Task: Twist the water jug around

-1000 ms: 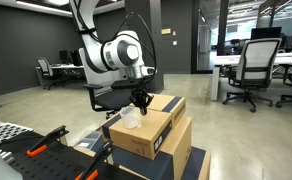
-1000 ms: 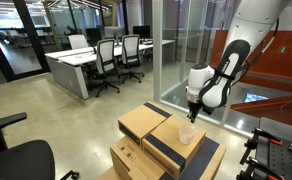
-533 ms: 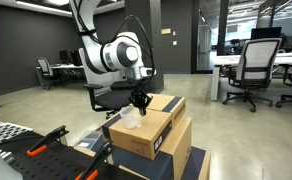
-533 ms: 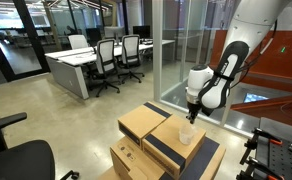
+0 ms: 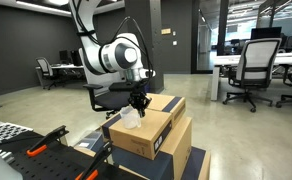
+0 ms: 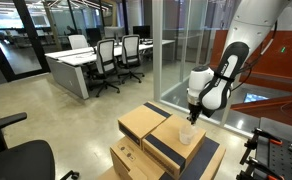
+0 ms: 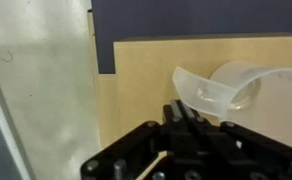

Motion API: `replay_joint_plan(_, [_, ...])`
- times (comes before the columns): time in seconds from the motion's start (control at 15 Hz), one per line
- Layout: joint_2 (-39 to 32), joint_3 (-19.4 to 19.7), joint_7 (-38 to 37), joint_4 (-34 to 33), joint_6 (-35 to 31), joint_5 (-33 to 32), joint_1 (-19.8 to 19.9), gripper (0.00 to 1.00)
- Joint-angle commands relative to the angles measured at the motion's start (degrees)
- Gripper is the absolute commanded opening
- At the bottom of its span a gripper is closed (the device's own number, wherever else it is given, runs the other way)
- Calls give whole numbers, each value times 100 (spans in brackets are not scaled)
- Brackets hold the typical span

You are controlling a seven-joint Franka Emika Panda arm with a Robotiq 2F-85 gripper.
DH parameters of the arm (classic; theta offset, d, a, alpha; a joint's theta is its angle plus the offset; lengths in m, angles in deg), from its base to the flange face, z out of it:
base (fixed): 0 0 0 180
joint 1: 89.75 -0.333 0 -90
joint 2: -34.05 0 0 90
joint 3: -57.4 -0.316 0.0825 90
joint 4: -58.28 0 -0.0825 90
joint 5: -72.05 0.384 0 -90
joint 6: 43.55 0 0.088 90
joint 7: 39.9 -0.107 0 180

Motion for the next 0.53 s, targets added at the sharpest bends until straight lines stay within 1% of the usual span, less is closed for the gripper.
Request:
replay_joint_plan(0.0, [-33,-3,-191,69,-110,209,-41,6])
replay_joint_plan(0.47, [-66,61,-447,77,-12,295,-122,7])
